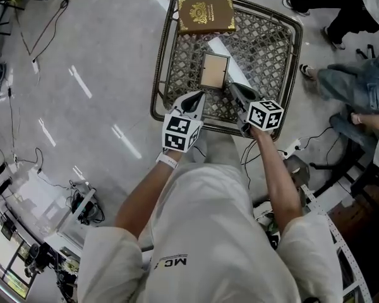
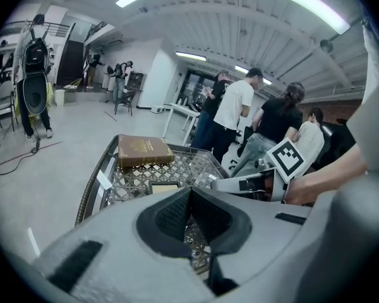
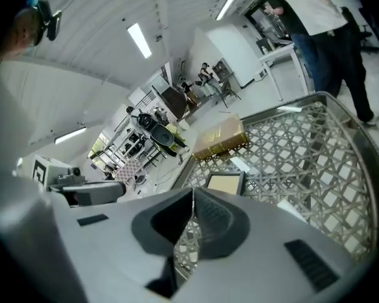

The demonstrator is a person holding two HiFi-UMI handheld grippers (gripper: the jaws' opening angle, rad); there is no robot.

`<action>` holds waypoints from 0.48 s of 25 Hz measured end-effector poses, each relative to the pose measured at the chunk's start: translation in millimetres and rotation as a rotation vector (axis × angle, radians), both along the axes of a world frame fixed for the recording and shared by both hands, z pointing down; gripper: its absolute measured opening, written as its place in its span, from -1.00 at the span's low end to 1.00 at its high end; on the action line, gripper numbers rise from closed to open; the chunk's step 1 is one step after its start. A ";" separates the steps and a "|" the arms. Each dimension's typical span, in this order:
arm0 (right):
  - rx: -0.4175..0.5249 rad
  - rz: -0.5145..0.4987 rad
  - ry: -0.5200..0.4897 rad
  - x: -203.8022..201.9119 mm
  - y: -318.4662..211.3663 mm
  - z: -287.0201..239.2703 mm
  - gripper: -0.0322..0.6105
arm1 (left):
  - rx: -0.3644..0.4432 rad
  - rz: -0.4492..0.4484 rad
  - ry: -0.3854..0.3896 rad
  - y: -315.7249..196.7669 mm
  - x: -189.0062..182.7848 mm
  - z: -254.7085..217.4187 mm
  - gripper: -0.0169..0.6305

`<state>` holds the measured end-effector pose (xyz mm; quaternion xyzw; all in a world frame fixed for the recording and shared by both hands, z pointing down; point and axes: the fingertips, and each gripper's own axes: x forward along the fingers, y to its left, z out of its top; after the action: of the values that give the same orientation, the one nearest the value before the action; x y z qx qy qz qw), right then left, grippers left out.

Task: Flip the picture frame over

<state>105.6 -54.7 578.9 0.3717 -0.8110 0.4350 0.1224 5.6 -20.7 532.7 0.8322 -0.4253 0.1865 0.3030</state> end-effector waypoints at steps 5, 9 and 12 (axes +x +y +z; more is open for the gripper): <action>0.086 -0.060 0.073 3.1 5.5 -31.5 -0.84 | 0.033 0.021 0.012 -1.4 0.4 -25.8 -0.88; 0.181 -0.097 0.148 5.2 8.2 -66.2 -0.84 | 0.051 -0.010 0.019 -6.8 -7.8 -47.1 -0.88; 0.250 -0.107 0.211 8.3 10.1 -92.6 -0.85 | 0.059 -0.033 0.023 -11.4 -16.4 -61.1 -0.88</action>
<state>113.9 -44.6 486.3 0.3840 -0.8600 0.2822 0.1825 -10.8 -32.0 471.6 0.8357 -0.4407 0.1594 0.2861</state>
